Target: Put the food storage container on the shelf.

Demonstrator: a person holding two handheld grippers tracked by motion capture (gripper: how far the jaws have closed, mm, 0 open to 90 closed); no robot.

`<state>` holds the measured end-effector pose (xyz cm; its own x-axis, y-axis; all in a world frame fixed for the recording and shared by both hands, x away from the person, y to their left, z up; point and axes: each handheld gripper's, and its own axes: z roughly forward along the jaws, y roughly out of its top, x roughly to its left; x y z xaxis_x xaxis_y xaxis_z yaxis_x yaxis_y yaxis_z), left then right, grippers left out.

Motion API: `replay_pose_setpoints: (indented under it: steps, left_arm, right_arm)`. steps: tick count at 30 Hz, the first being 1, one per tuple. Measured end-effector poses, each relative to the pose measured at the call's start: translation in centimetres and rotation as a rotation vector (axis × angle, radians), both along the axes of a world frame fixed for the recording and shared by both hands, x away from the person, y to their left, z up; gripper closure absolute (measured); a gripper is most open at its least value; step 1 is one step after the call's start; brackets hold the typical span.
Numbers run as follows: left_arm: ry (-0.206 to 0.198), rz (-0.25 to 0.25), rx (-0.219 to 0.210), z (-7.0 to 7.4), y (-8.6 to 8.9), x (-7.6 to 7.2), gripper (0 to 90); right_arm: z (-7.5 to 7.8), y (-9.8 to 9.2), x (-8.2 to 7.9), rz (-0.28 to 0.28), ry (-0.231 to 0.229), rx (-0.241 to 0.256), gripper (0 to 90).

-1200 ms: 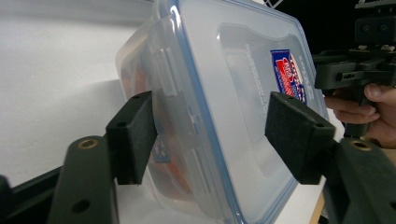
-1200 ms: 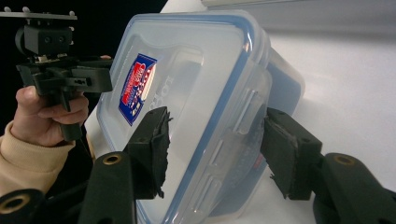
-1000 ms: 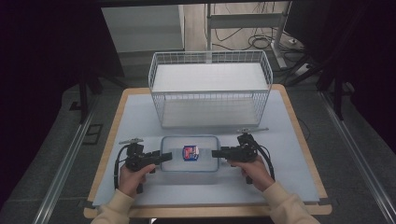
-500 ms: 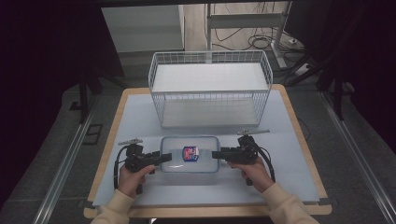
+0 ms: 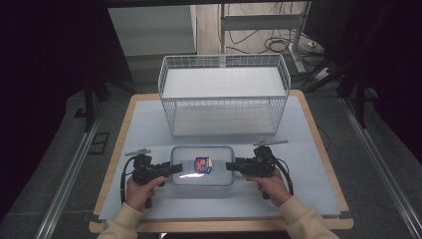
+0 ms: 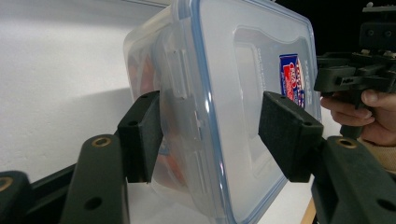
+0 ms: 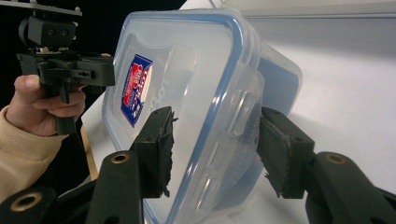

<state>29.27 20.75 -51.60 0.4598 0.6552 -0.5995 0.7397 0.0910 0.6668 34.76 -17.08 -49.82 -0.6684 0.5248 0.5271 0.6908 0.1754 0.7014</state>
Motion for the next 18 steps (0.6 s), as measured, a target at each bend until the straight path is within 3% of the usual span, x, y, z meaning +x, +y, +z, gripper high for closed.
replay_pose_setpoints:
  steps: [9,18]
  left_arm:
    - [-0.049,0.005,0.04,0.4,-0.4,-0.8,41.6]
    - [-0.069,0.005,0.064,0.7,-0.8,-1.1,41.9]
  right_arm:
    - [0.3,-0.1,-1.0,-0.028,-0.011,0.009,51.6]
    - [0.6,-0.3,-1.3,-0.036,-0.025,0.011,52.1]
